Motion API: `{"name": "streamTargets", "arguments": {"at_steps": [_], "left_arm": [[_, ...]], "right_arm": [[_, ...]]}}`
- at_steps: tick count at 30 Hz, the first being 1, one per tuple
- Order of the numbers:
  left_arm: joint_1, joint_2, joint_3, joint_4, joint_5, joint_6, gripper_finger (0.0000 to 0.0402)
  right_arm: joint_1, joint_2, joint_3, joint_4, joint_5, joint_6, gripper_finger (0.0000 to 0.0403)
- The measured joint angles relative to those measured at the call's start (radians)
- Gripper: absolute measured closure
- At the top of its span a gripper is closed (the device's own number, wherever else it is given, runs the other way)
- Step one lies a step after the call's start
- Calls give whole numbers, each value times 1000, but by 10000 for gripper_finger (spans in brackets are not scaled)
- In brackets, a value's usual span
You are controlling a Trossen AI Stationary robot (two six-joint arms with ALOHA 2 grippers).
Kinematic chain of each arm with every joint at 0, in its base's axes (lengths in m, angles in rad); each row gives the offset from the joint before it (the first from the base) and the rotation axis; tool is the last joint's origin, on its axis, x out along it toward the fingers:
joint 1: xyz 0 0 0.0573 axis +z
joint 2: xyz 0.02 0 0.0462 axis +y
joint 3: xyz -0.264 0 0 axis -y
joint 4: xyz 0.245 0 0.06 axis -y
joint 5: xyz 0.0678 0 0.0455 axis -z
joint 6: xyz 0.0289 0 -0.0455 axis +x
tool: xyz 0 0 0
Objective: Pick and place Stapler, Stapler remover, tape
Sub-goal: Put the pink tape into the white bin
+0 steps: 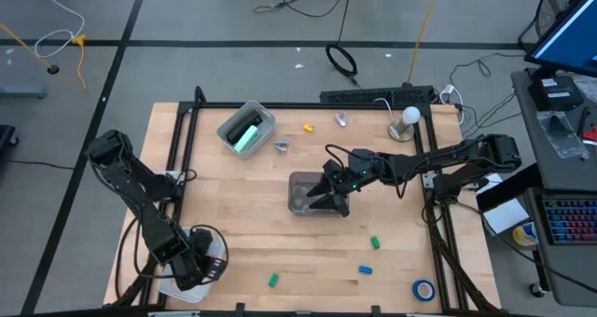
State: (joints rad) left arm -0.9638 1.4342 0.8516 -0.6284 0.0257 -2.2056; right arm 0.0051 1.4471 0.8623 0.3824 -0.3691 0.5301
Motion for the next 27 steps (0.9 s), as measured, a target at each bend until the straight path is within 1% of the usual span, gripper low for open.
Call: {"name": "streamTargets", "arguments": {"at_steps": [5,9,11,19,27], "left_arm": [[0,-17,0,42,0,-15,251],[0,-38,0,56,-5,-48,248],[0,-45,0,49,-29,-51,249],[0,-46,0,-58,-206,-40,274],[0,-46,0,-83,-211,-24,306]], "right_arm": [[0,0,0,0,0,0,185],[0,0,0,0,0,0,188],[0,0,0,1,0,0,189],[1,0,0,1,0,0,190],[1,0,0,1,0,7,190]]}}
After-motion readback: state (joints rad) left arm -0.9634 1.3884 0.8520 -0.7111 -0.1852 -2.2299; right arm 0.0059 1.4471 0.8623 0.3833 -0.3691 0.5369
